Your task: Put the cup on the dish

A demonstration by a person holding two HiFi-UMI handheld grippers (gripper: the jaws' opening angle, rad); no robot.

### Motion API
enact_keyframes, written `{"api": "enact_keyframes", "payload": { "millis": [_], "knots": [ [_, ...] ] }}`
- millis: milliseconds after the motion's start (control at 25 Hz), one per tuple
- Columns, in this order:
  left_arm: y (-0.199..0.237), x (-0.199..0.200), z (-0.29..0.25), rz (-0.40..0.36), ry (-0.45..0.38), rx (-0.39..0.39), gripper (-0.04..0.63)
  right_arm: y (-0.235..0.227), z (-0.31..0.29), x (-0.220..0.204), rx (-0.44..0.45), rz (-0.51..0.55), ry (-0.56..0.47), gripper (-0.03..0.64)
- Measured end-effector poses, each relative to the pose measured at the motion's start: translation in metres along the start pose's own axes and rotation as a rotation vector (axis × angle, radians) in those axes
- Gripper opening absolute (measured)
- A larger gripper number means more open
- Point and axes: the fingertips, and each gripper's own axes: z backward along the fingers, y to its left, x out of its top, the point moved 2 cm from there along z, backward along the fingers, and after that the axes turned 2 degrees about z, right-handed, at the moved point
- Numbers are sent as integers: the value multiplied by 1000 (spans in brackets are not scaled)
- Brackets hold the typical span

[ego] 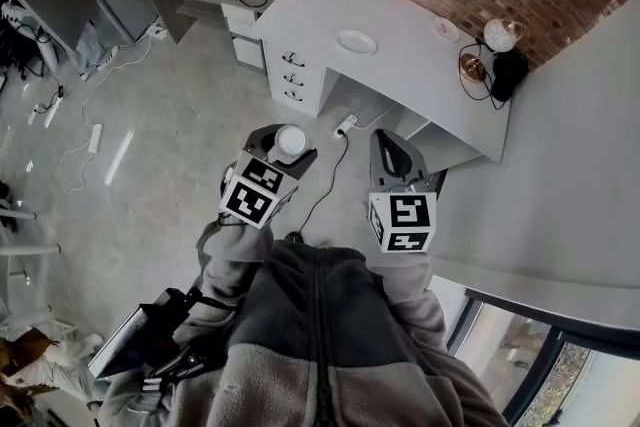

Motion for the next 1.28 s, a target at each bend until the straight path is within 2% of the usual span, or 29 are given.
{"api": "enact_keyframes", "payload": {
  "millis": [760,1000,1160,1280],
  "knots": [
    [3,-38,0,20,22,-2,261,17,-3,-32,1,-5,43,3],
    [10,-33,-5,25,18,12,261,11,-12,-30,13,4,48,3],
    [42,-9,-44,41,11,46,261,-26,-65,-33,31,-25,55,3],
    [56,2,-54,39,9,68,261,-40,-85,-28,37,-33,47,3]
  ]
}}
